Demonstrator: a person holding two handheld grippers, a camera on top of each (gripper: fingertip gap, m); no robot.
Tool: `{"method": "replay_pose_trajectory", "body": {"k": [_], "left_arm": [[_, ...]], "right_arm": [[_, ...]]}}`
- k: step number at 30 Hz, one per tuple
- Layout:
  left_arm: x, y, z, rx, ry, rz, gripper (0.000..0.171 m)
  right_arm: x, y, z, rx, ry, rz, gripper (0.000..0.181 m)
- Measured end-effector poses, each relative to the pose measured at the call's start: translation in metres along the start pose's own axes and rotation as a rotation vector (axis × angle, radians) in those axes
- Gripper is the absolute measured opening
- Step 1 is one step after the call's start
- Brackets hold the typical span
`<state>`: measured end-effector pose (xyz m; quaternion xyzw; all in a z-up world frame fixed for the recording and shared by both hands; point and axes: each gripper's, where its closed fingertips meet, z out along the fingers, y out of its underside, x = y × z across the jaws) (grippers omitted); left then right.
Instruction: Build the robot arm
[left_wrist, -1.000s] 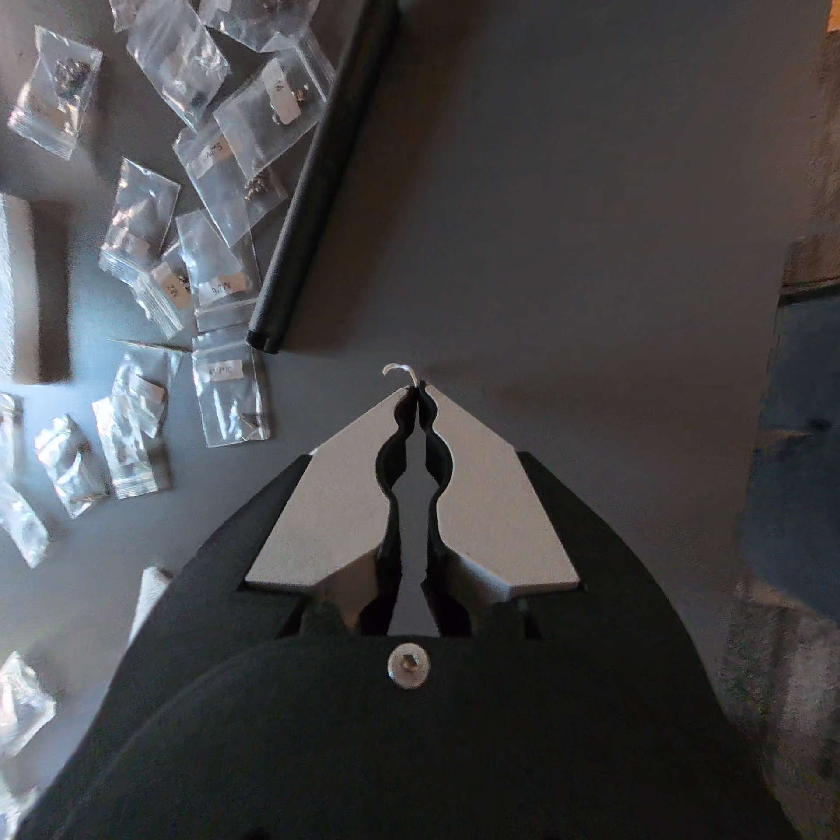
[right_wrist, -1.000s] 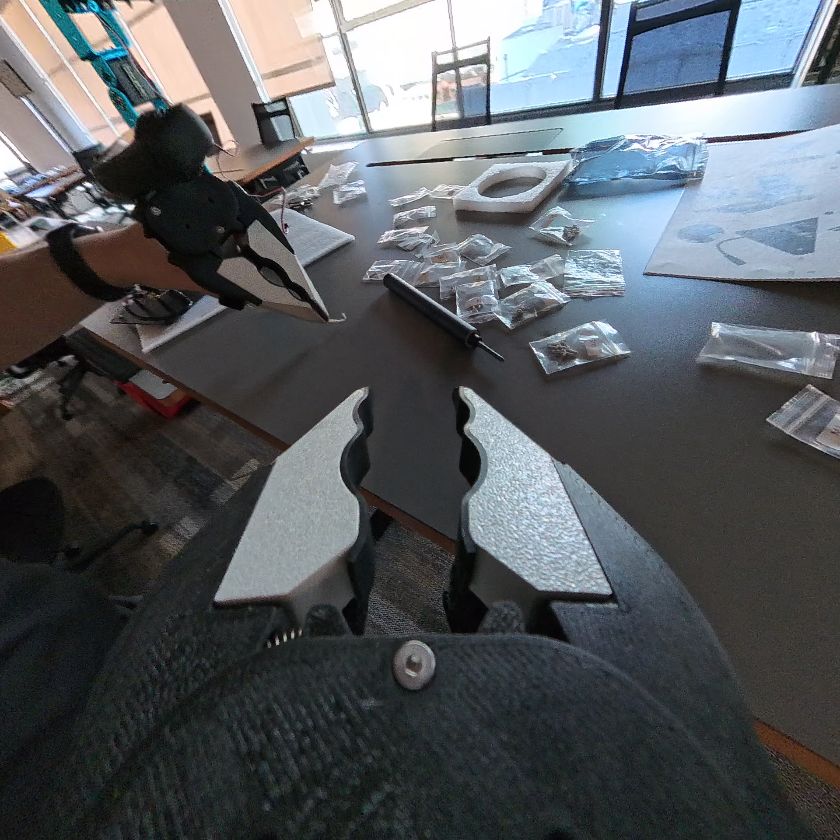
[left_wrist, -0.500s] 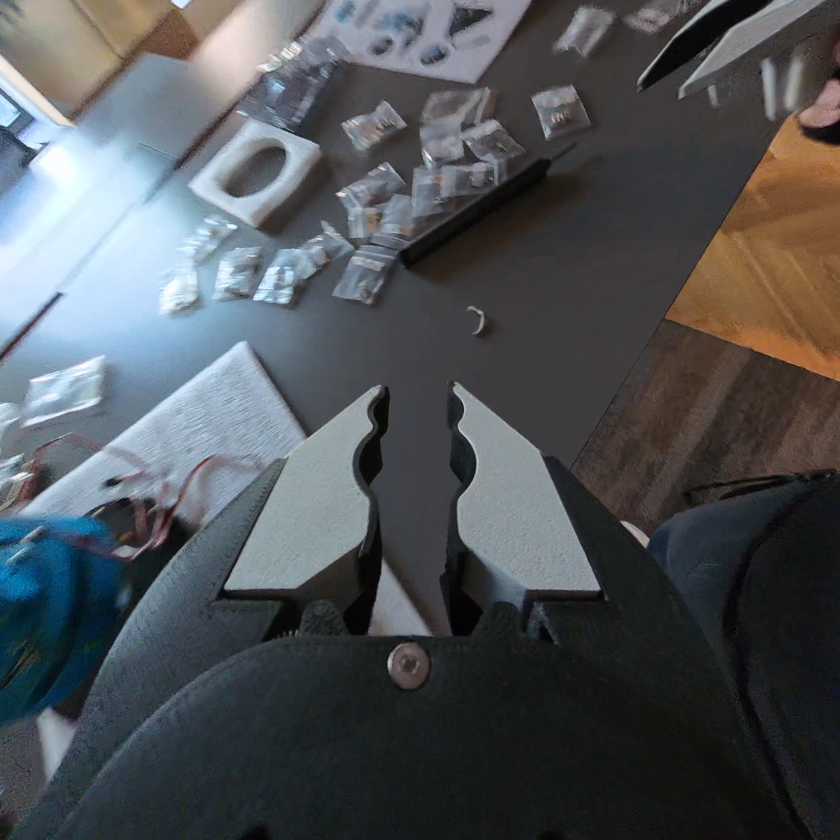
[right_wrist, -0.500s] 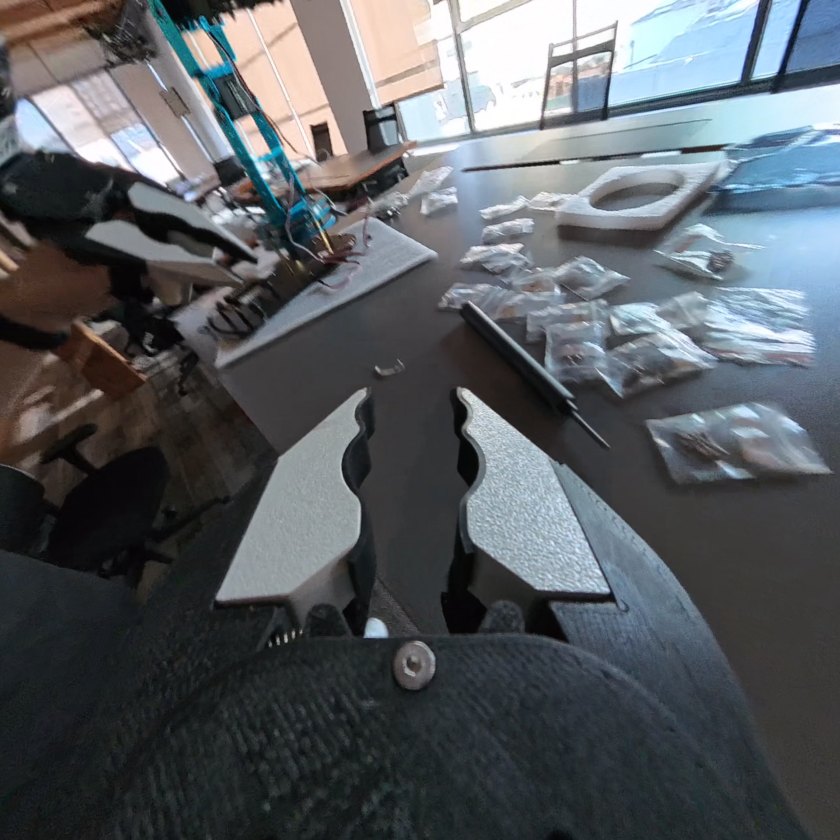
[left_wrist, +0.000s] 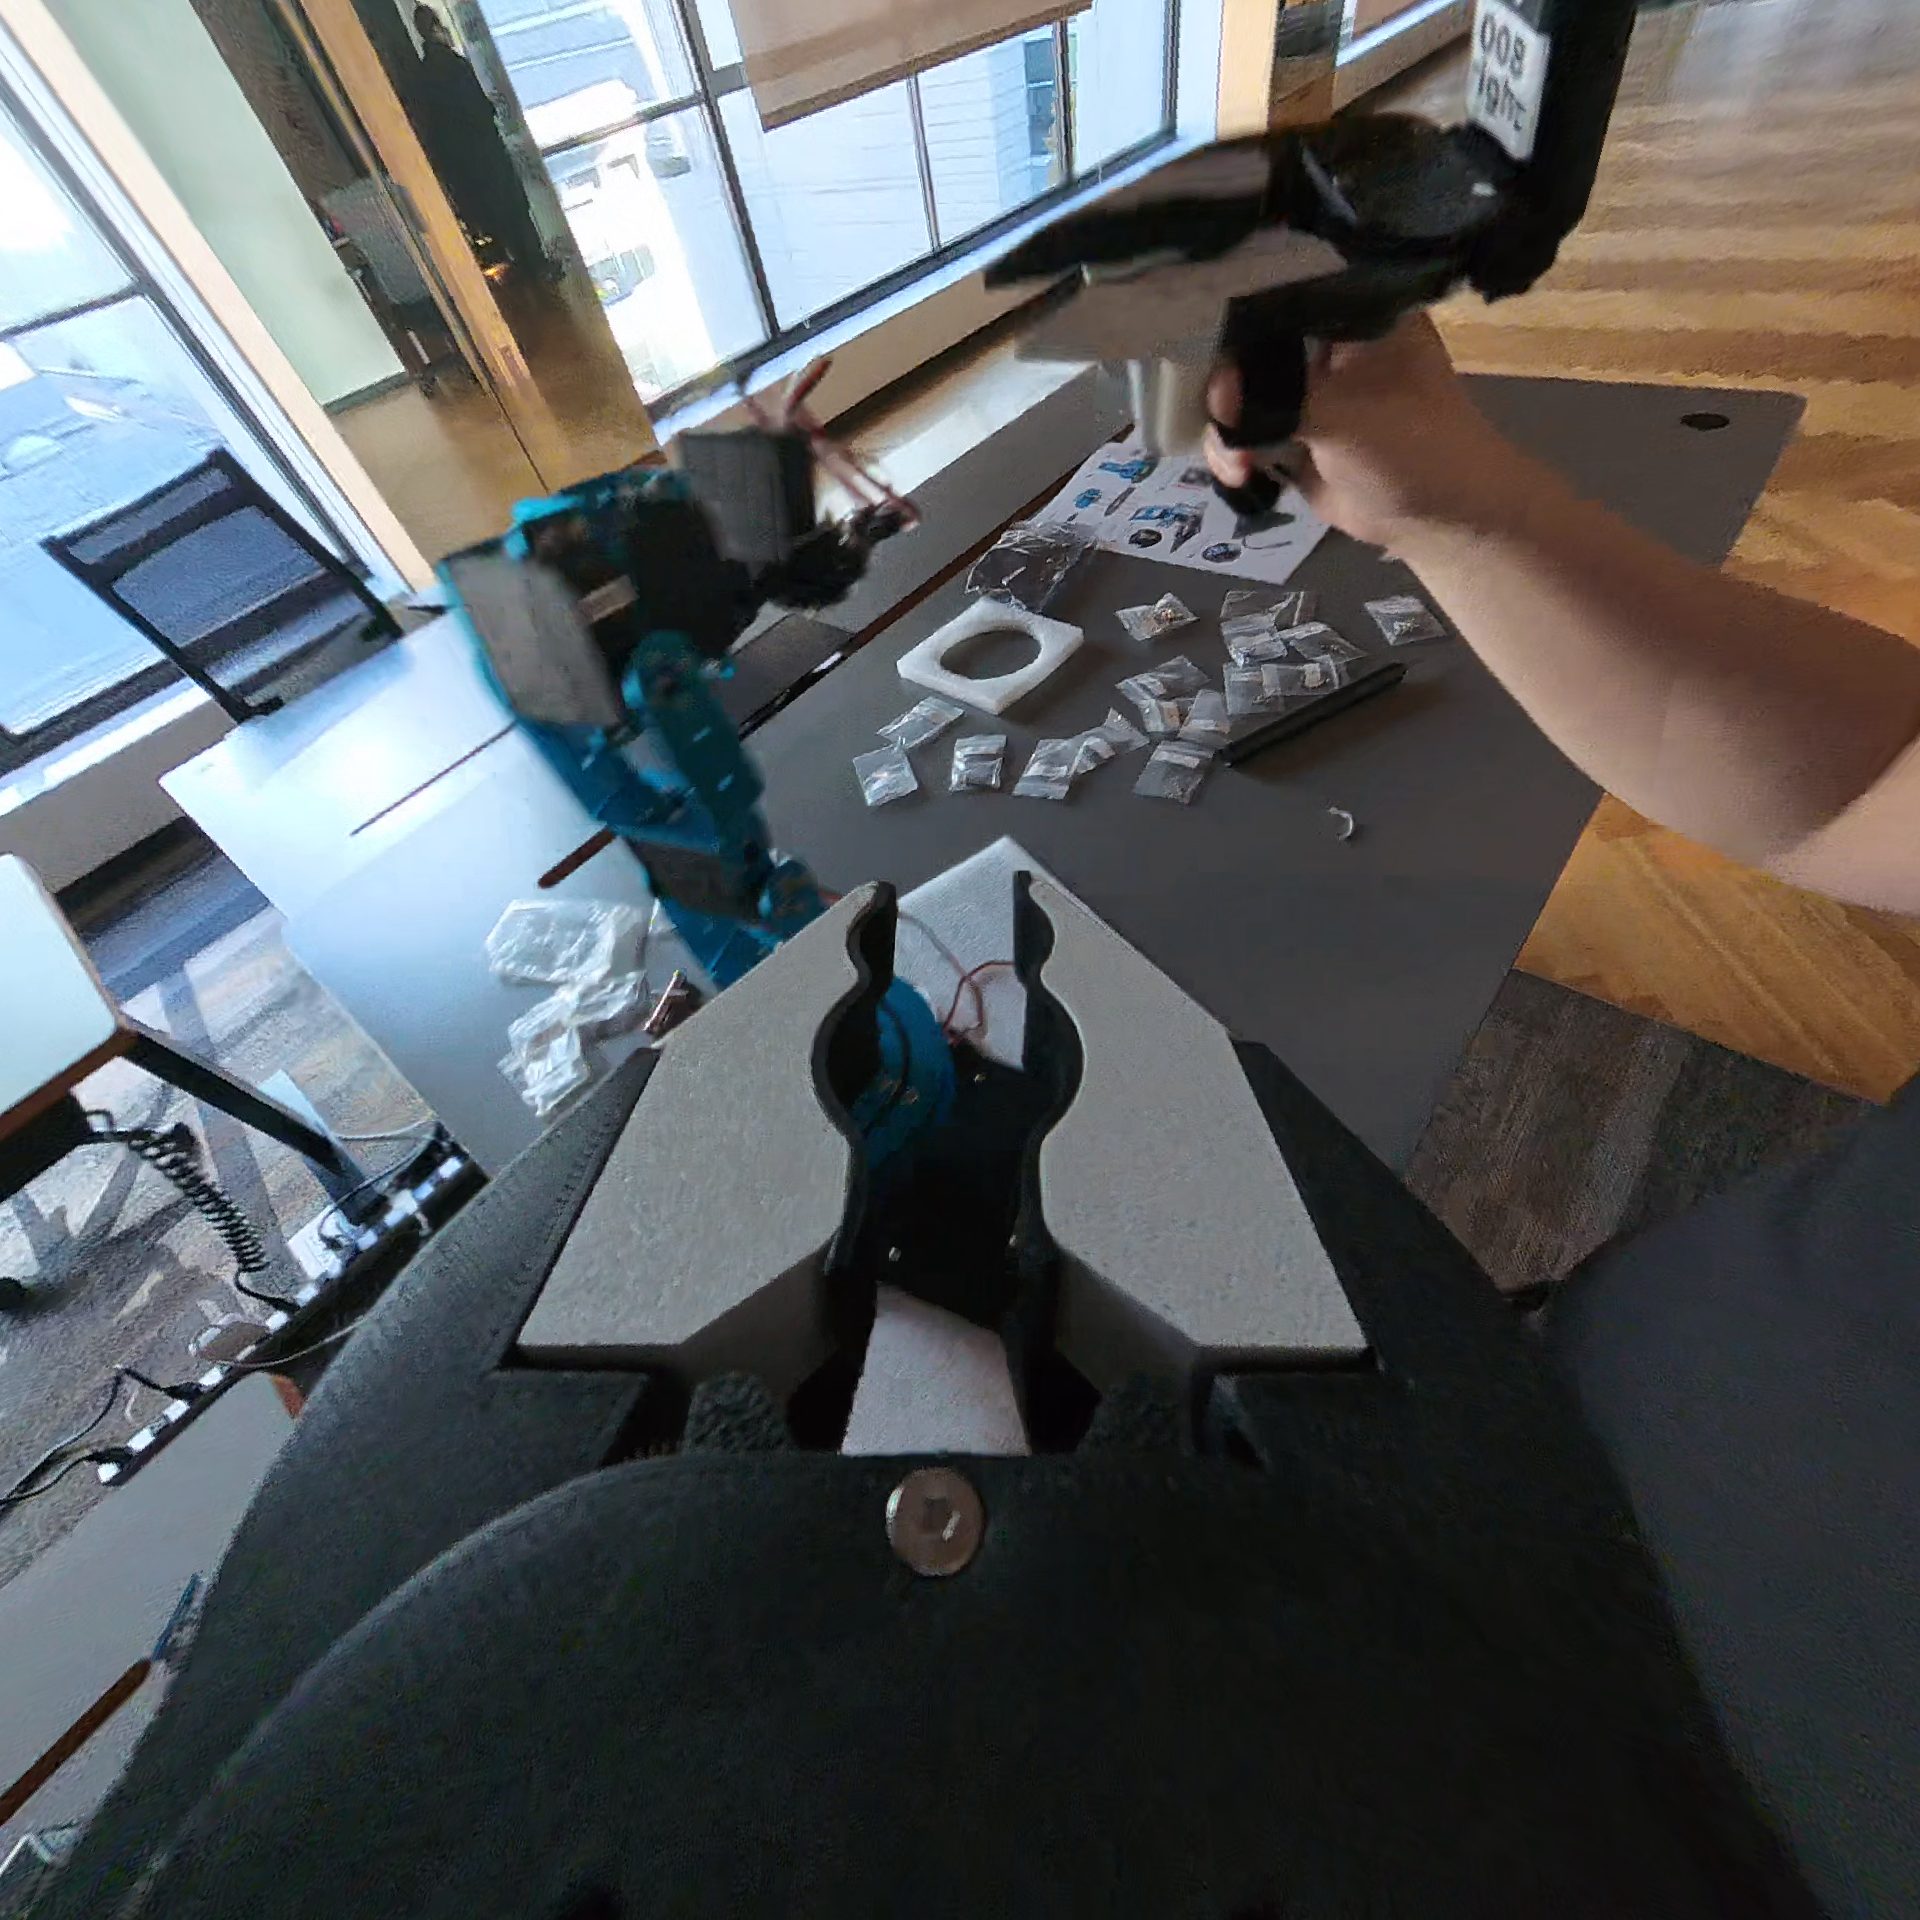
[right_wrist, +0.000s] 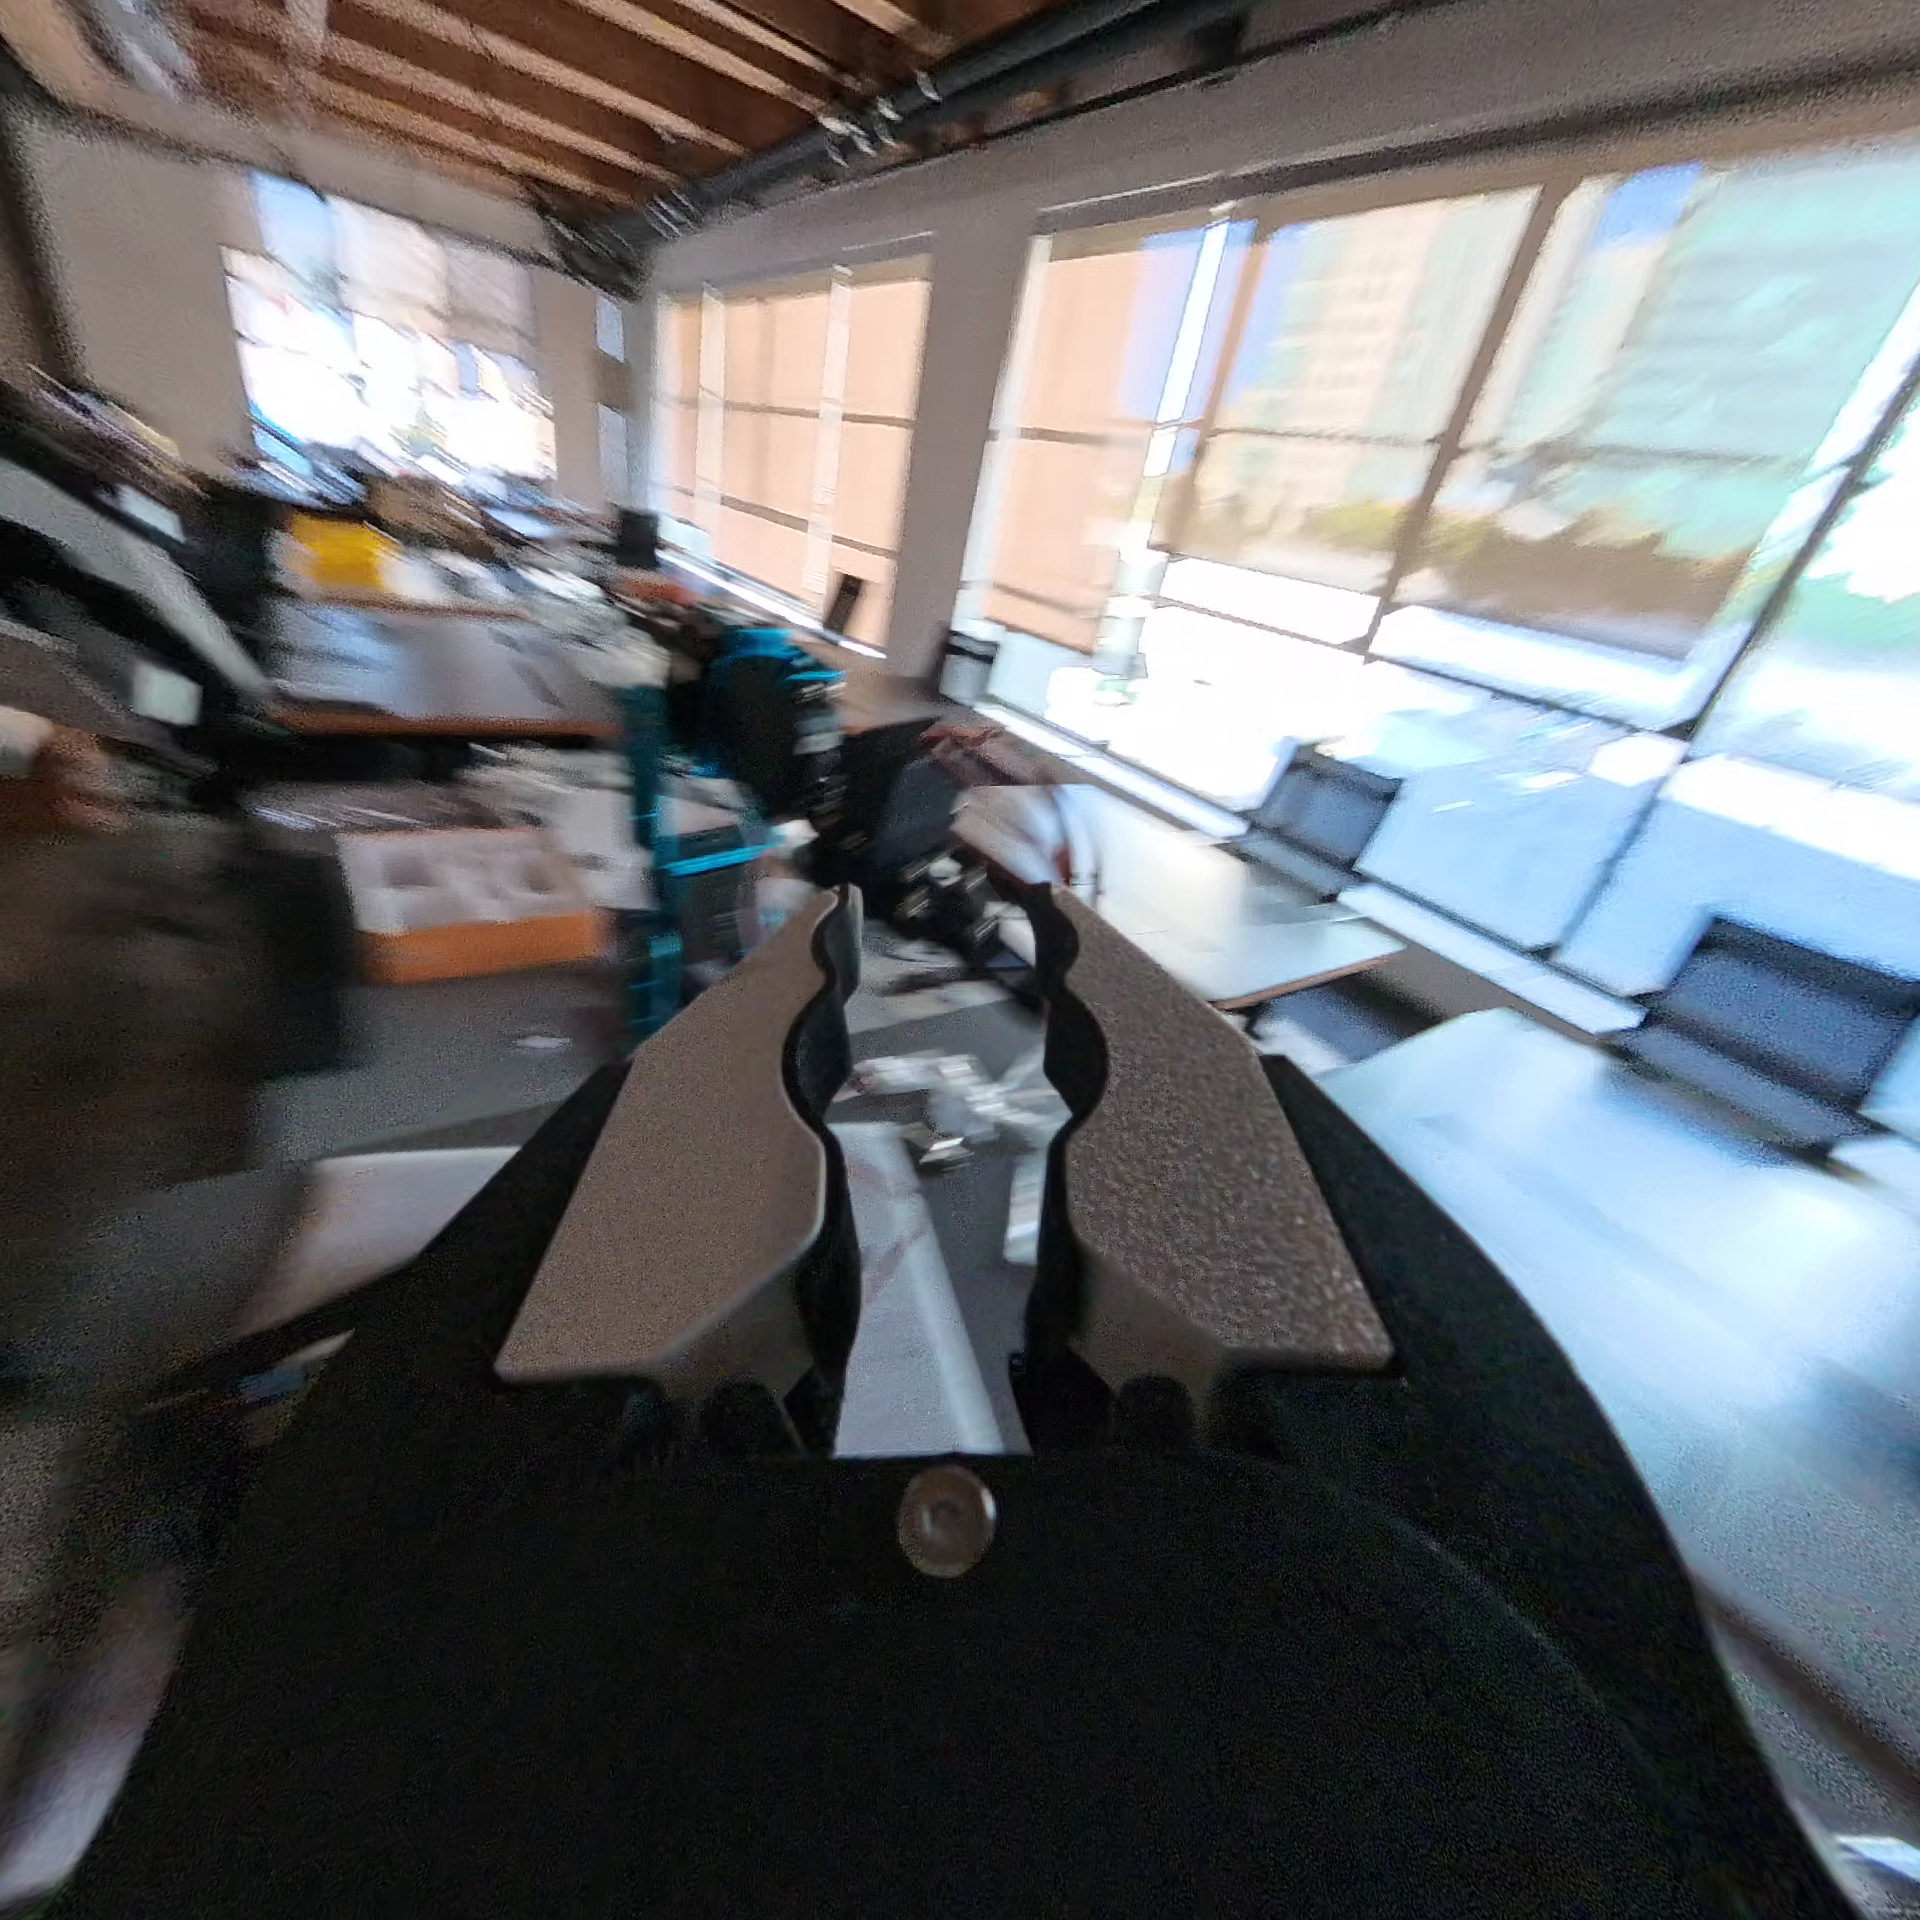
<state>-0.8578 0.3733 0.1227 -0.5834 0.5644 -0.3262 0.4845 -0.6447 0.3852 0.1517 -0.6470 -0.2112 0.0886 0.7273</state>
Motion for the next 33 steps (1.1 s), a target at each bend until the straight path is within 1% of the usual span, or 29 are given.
{"method": "replay_pose_trajectory", "body": {"k": [1, 2, 4, 6, 7, 9, 10, 11, 14, 16, 17, 18, 20, 22, 25, 27, 28, 30, 33], "left_arm": [[-0.012, 0.007, -0.008, 0.001, 0.017, -0.013, 0.022], [-0.022, 0.015, -0.015, 0.004, 0.037, -0.023, 0.021], [-0.041, 0.032, -0.028, 0.006, 0.067, -0.033, 0.020], [-0.062, 0.045, -0.038, 0.010, 0.076, -0.040, 0.018], [-0.071, 0.048, -0.041, 0.016, 0.086, -0.052, 0.018], [-0.086, 0.049, -0.043, 0.038, 0.128, -0.080, 0.017], [-0.091, 0.047, -0.044, 0.056, 0.150, -0.090, 0.017], [-0.095, 0.043, -0.044, 0.076, 0.172, -0.095, 0.016], [-0.106, 0.027, -0.043, 0.147, 0.219, -0.082, 0.014], [-0.109, 0.009, -0.037, 0.188, 0.275, -0.083, 0.014], [-0.110, -0.001, -0.031, 0.197, 0.306, -0.091, 0.018], [-0.112, -0.012, -0.022, 0.190, 0.321, -0.097, 0.025], [-0.112, -0.035, -0.003, 0.152, 0.335, -0.046, 0.028], [-0.107, -0.070, 0.018, 0.147, 0.363, 0.023, 0.027], [-0.092, -0.127, 0.057, 0.108, 0.517, 0.000, 0.029], [-0.090, -0.155, 0.096, 0.044, 0.560, -0.008, 0.031], [-0.088, -0.164, 0.116, 0.003, 0.582, 0.002, 0.034], [-0.077, -0.174, 0.151, -0.061, 0.675, 0.004, 0.039], [-0.058, -0.185, 0.189, -0.075, 0.803, -0.023, 0.044]], "right_arm": [[0.007, -0.005, 0.020, -0.018, 0.061, -0.100, 0.036], [0.008, -0.007, 0.038, -0.046, 0.080, -0.187, 0.040], [0.003, 0.004, 0.068, -0.149, 0.081, -0.355, 0.040], [0.004, 0.017, 0.084, -0.241, 0.145, -0.513, 0.039], [0.006, 0.018, 0.089, -0.252, 0.188, -0.576, 0.035], [0.010, 0.017, 0.095, -0.259, 0.254, -0.639, 0.023], [0.012, 0.014, 0.096, -0.261, 0.278, -0.657, 0.013], [0.014, 0.013, 0.095, -0.264, 0.294, -0.675, 0.006], [0.019, 0.006, 0.084, -0.252, 0.303, -0.694, 0.002], [0.022, -0.002, 0.073, -0.214, 0.280, -0.661, 0.002], [0.025, -0.007, 0.068, -0.192, 0.267, -0.631, 0.002], [0.032, -0.013, 0.062, -0.175, 0.276, -0.595, 0.002], [0.042, -0.026, 0.051, -0.123, 0.277, -0.526, 0.002], [0.048, -0.041, 0.043, -0.062, 0.253, -0.460, 0.001], [0.047, -0.064, 0.030, 0.019, 0.216, -0.428, 0.002], [0.045, -0.076, 0.022, 0.044, 0.215, -0.466, 0.001], [0.045, -0.080, 0.018, 0.053, 0.222, -0.490, 0.001], [0.044, -0.086, 0.014, 0.051, 0.229, -0.514, 0.001], [0.041, -0.094, 0.009, 0.062, 0.229, -0.542, 0.002]]}}
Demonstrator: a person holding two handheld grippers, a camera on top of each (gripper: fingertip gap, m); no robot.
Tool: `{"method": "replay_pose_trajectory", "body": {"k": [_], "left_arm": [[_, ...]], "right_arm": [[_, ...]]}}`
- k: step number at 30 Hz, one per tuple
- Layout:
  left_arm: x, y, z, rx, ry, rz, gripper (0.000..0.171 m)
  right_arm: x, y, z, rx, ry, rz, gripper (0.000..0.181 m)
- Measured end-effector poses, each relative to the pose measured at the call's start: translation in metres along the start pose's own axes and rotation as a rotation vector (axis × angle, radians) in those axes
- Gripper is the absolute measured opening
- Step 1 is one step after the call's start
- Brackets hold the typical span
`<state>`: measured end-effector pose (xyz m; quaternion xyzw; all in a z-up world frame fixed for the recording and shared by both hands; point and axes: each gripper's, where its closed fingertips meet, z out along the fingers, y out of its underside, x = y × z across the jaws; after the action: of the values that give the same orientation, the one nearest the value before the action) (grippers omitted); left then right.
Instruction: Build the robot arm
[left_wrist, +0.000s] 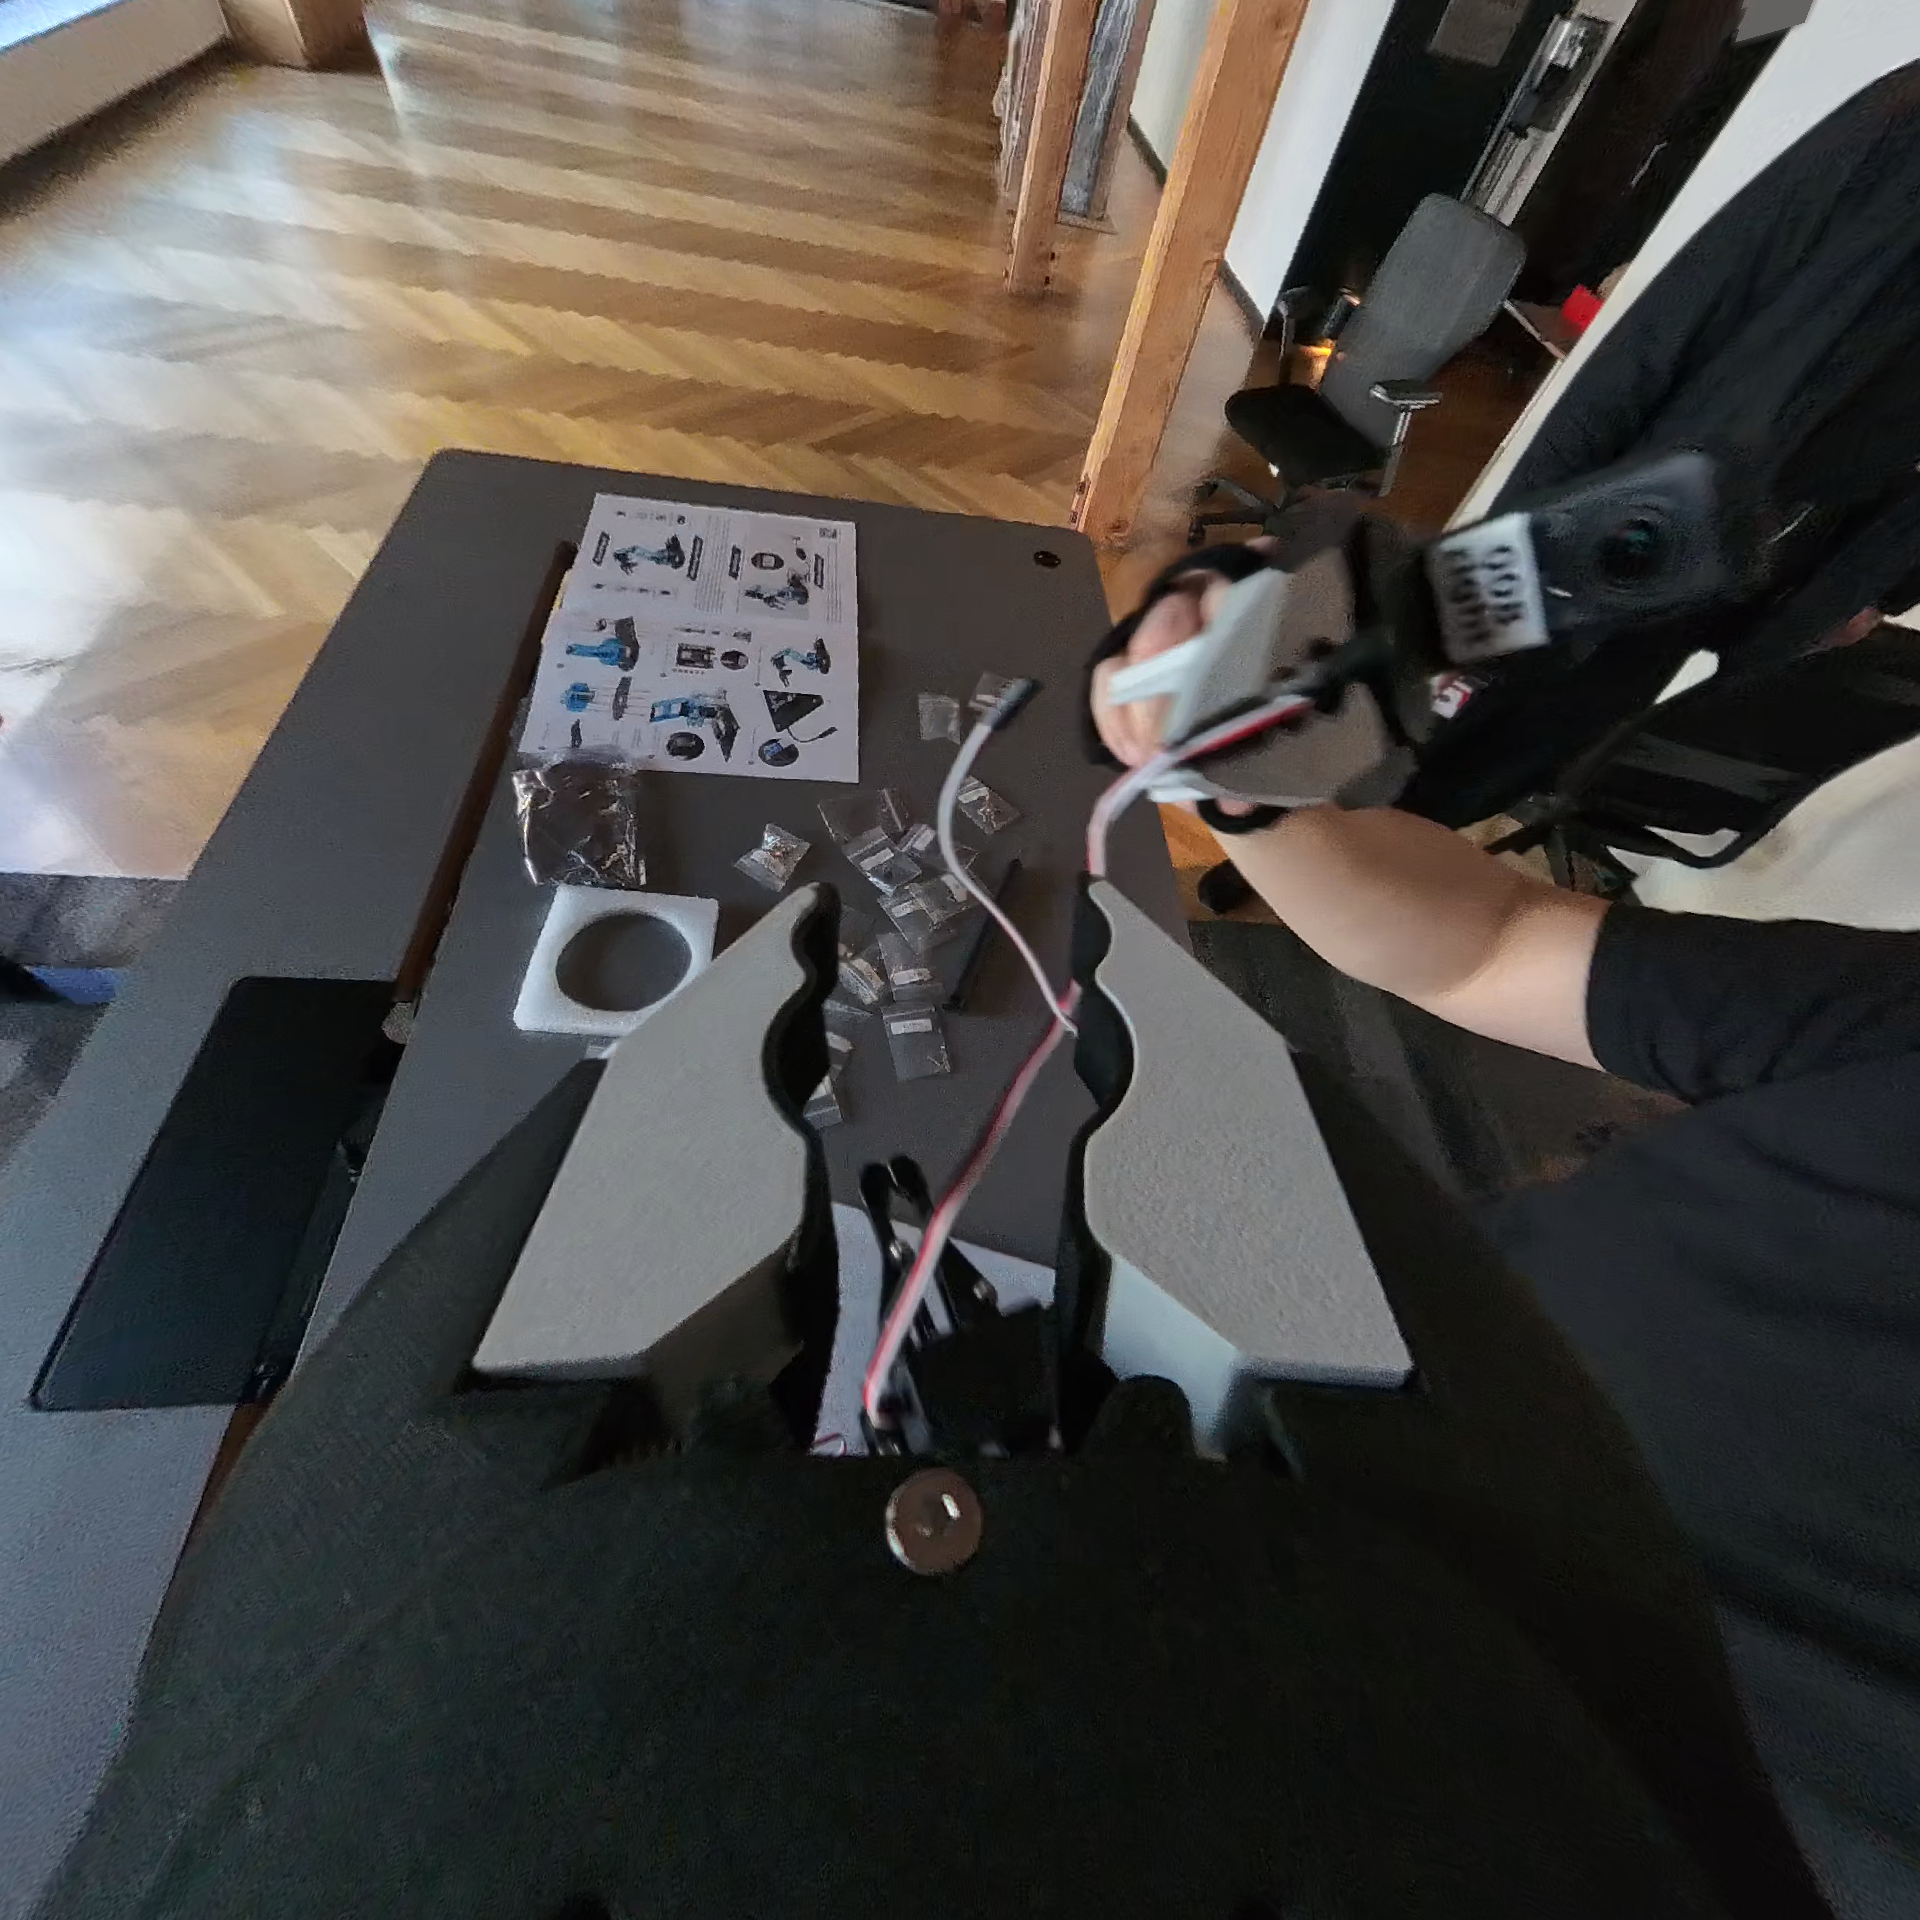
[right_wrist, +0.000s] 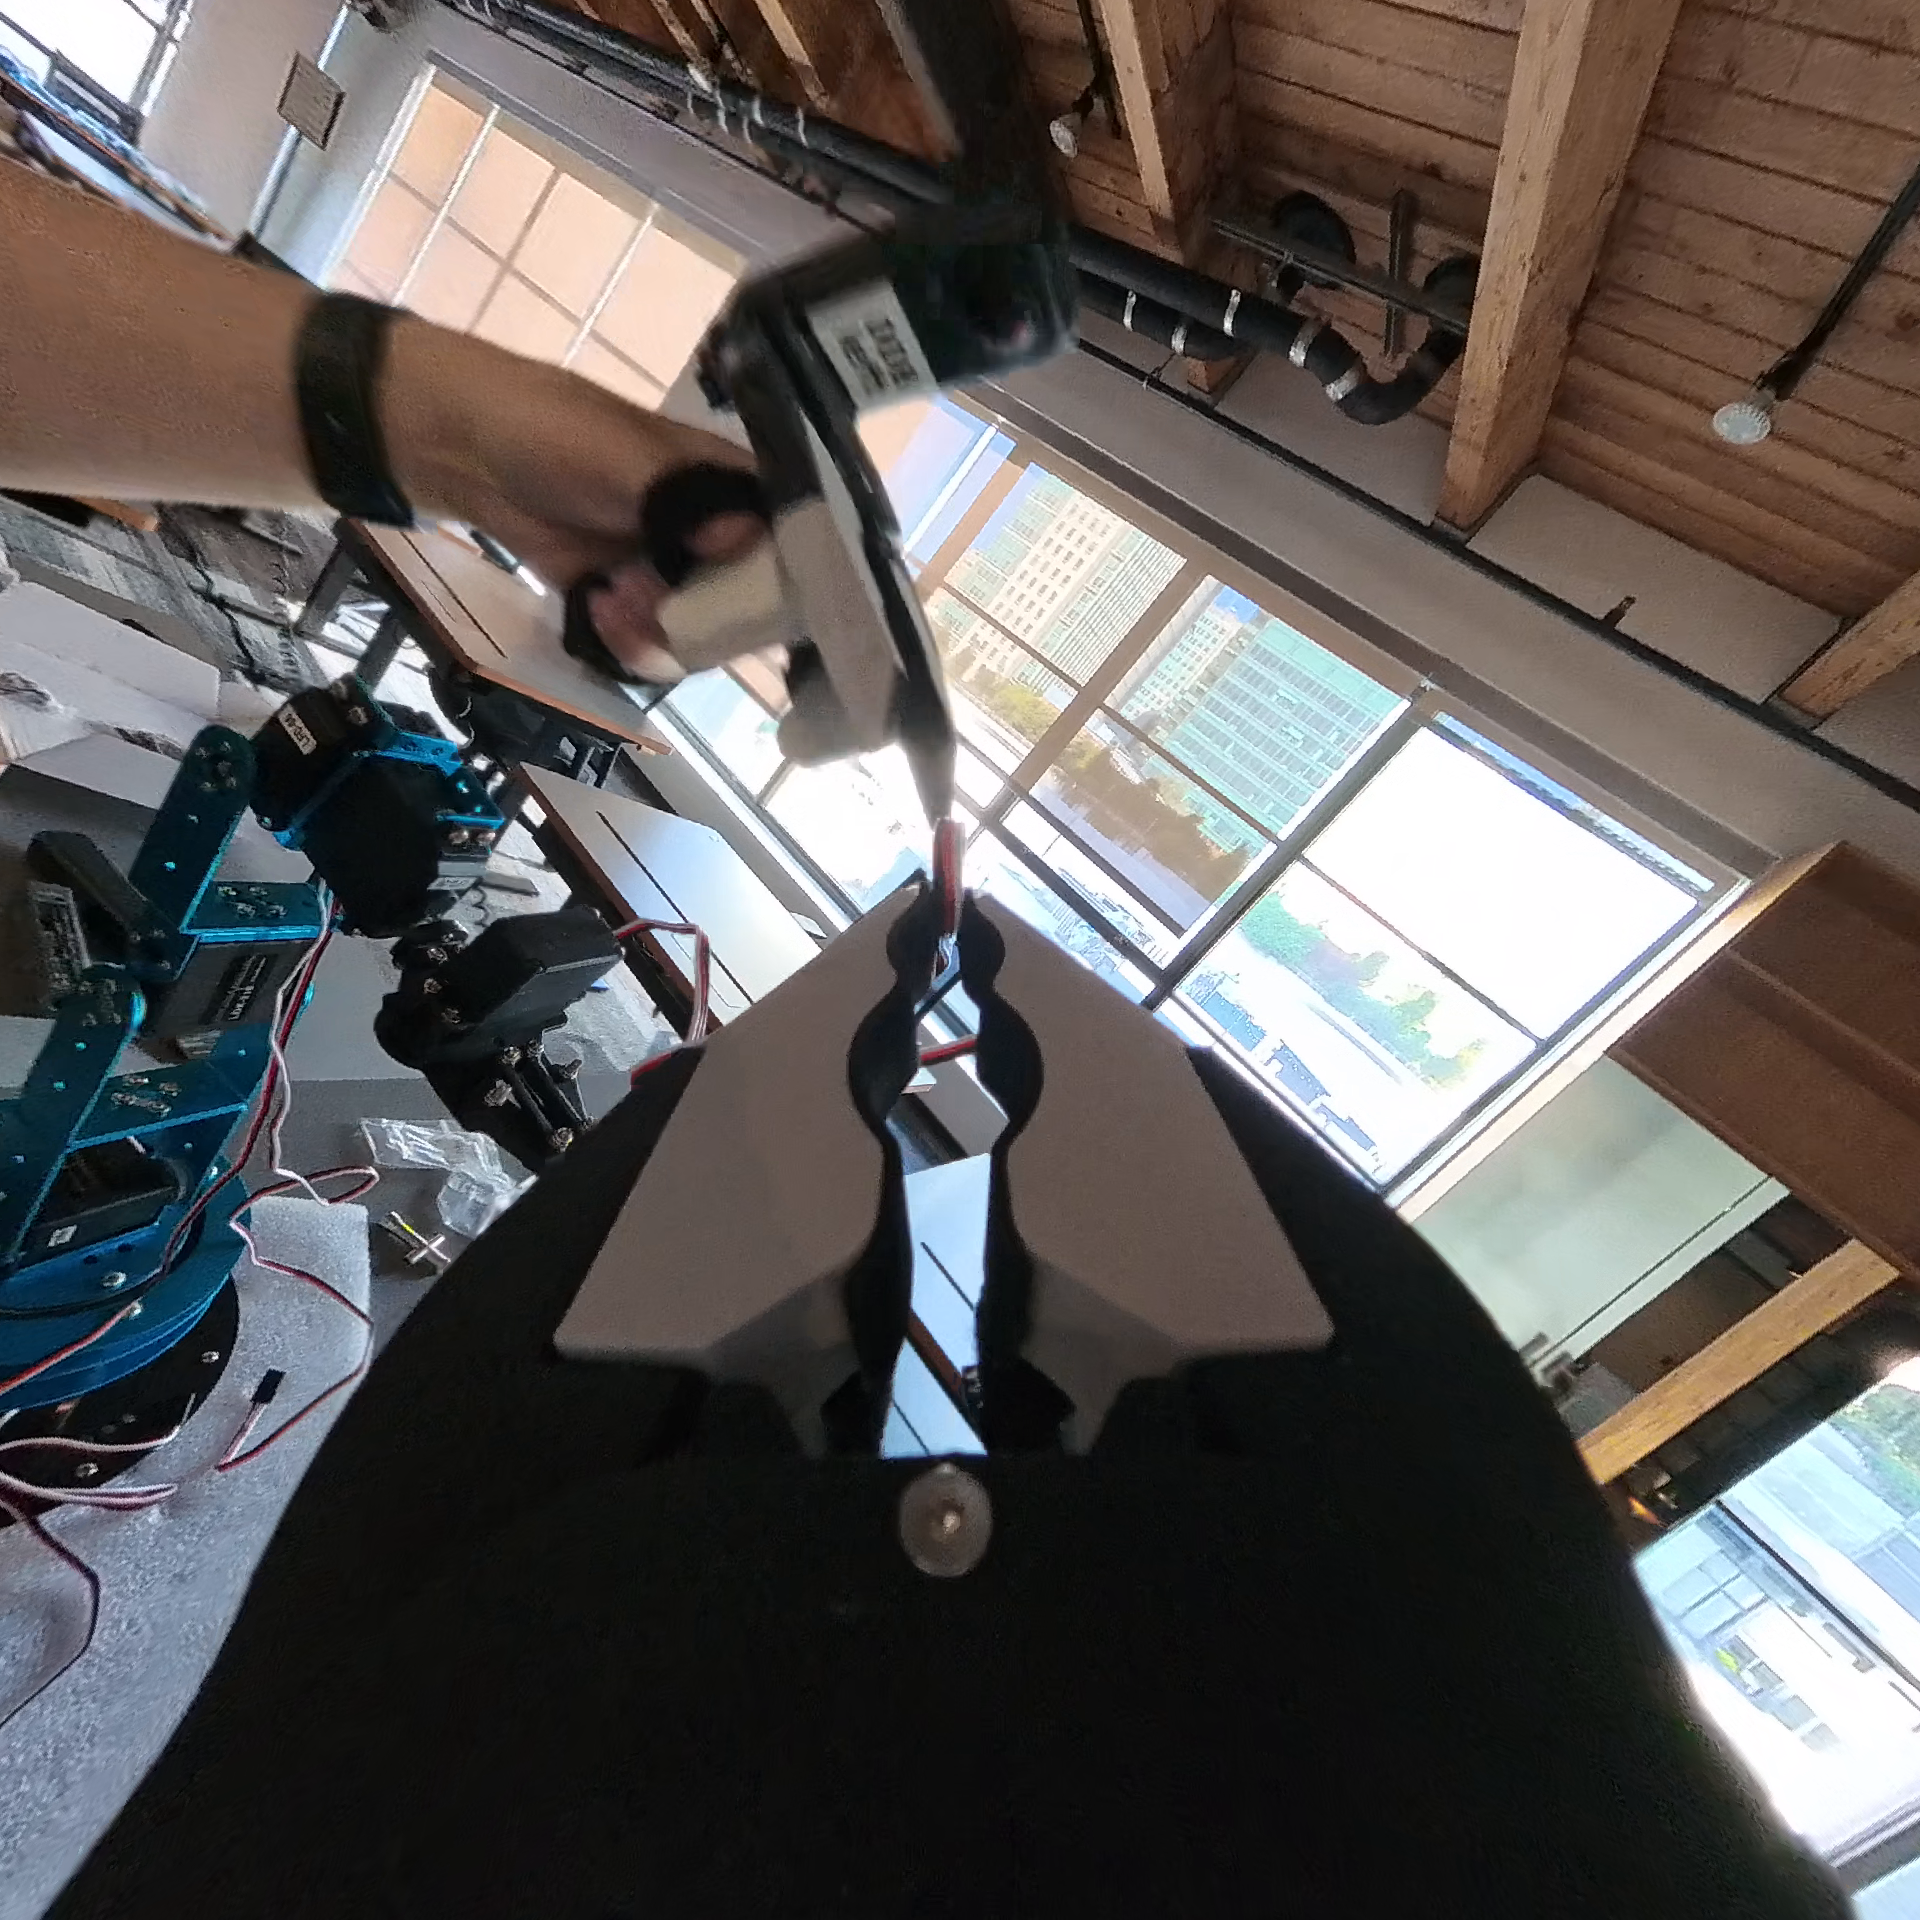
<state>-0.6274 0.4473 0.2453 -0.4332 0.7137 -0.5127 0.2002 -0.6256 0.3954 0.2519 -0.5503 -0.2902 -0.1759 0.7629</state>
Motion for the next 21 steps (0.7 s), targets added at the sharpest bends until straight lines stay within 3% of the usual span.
{"method": "replay_pose_trajectory", "body": {"k": [4, 5, 8, 11, 15, 21], "left_arm": [[-0.005, 0.004, 0.045, -0.103, 0.148, -0.109, 0.062], [-0.001, 0.004, 0.054, -0.126, 0.193, -0.130, 0.057], [0.002, 0.007, 0.072, -0.164, 0.229, -0.126, 0.001], [-0.009, 0.005, 0.076, -0.158, 0.155, -0.067, 0.000], [-0.029, -0.013, 0.050, -0.116, 0.007, -0.047, 0.000], [-0.049, -0.071, -0.038, 0.072, -0.203, -0.038, 0.000]], "right_arm": [[0.004, -0.008, -0.002, 0.016, 0.000, -0.027, 0.001], [0.003, -0.010, -0.002, 0.022, -0.005, -0.023, 0.001], [0.003, -0.009, 0.000, 0.023, -0.010, -0.034, 0.002], [0.001, -0.007, 0.000, 0.021, -0.011, -0.039, 0.002], [0.001, 0.004, -0.003, 0.010, 0.000, -0.004, 0.005], [-0.009, 0.024, -0.007, 0.024, 0.024, 0.275, 0.025]]}}
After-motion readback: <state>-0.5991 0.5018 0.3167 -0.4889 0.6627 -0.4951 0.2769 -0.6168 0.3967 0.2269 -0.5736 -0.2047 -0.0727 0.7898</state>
